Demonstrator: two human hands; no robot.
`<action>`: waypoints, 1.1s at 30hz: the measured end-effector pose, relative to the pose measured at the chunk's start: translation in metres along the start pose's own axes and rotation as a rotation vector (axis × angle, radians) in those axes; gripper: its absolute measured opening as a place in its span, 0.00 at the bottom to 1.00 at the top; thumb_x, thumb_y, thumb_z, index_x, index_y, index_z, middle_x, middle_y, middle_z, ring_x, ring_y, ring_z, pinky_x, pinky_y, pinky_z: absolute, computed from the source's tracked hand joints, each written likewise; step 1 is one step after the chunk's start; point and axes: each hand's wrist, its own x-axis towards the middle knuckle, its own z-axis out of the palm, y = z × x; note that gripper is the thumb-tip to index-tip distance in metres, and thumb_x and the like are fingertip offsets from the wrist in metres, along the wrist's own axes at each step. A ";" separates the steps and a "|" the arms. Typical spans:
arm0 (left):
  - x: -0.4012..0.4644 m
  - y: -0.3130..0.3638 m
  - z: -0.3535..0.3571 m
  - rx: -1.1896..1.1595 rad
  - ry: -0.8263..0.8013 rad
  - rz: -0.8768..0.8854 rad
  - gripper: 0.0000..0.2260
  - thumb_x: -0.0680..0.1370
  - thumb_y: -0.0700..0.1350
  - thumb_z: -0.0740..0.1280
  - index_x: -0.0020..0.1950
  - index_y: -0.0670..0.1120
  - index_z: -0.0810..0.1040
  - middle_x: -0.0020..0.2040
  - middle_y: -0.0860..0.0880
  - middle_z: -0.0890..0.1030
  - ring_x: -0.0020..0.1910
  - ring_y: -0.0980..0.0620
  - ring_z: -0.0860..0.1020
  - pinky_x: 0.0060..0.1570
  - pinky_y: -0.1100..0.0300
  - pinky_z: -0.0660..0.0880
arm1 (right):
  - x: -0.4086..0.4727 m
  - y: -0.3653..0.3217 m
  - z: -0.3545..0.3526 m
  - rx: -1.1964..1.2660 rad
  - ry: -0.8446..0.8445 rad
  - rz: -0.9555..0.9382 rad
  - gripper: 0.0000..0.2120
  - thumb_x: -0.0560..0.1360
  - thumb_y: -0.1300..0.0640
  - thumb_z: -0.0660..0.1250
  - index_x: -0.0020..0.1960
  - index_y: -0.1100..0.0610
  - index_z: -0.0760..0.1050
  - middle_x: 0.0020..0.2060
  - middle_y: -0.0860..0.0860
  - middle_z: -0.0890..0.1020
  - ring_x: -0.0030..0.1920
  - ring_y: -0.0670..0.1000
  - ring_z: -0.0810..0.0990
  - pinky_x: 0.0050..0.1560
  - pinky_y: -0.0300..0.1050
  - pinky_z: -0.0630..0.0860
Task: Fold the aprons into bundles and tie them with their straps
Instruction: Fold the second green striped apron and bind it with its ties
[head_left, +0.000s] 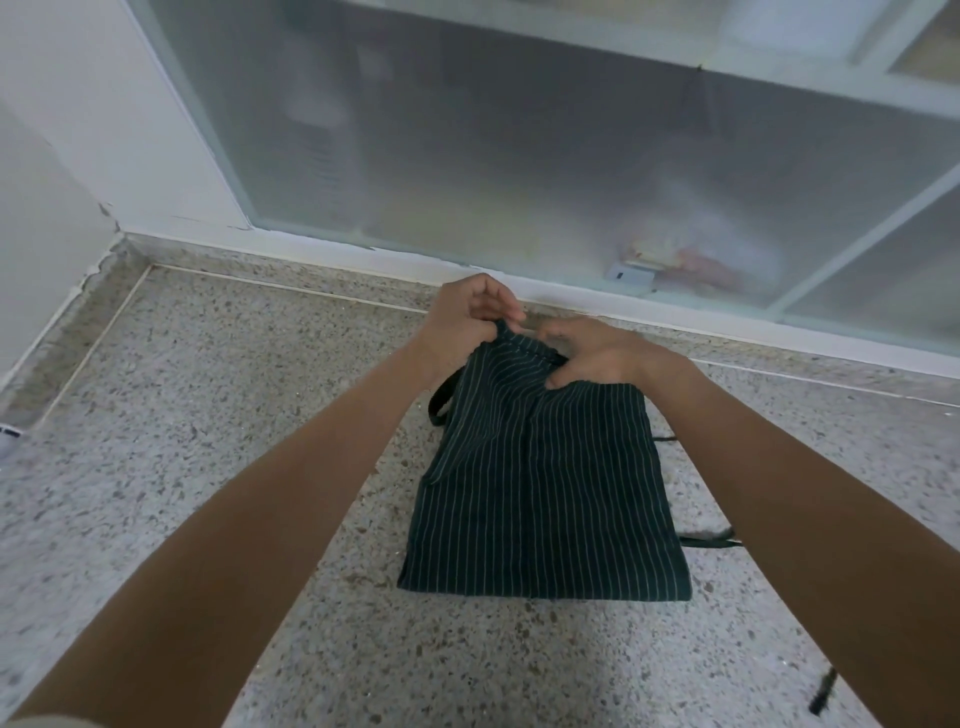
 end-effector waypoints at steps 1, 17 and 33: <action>-0.001 0.000 0.000 0.006 0.012 -0.002 0.20 0.67 0.19 0.60 0.43 0.44 0.75 0.42 0.47 0.81 0.37 0.61 0.81 0.44 0.67 0.76 | 0.000 -0.001 -0.001 -0.081 0.036 0.009 0.23 0.69 0.59 0.73 0.61 0.57 0.71 0.62 0.53 0.74 0.64 0.56 0.71 0.64 0.52 0.68; -0.010 0.012 -0.021 0.321 -0.072 -0.188 0.11 0.74 0.37 0.69 0.56 0.37 0.79 0.49 0.45 0.80 0.46 0.53 0.76 0.53 0.62 0.68 | -0.005 -0.004 -0.014 -0.212 0.183 0.126 0.21 0.73 0.62 0.67 0.65 0.56 0.69 0.54 0.54 0.77 0.48 0.52 0.73 0.46 0.41 0.68; -0.017 0.007 -0.024 0.199 -0.184 -0.219 0.06 0.80 0.33 0.58 0.53 0.41 0.71 0.44 0.49 0.77 0.43 0.54 0.75 0.42 0.66 0.72 | 0.006 -0.024 -0.009 0.116 -0.109 0.026 0.34 0.71 0.72 0.64 0.72 0.50 0.61 0.69 0.51 0.69 0.67 0.50 0.68 0.62 0.46 0.70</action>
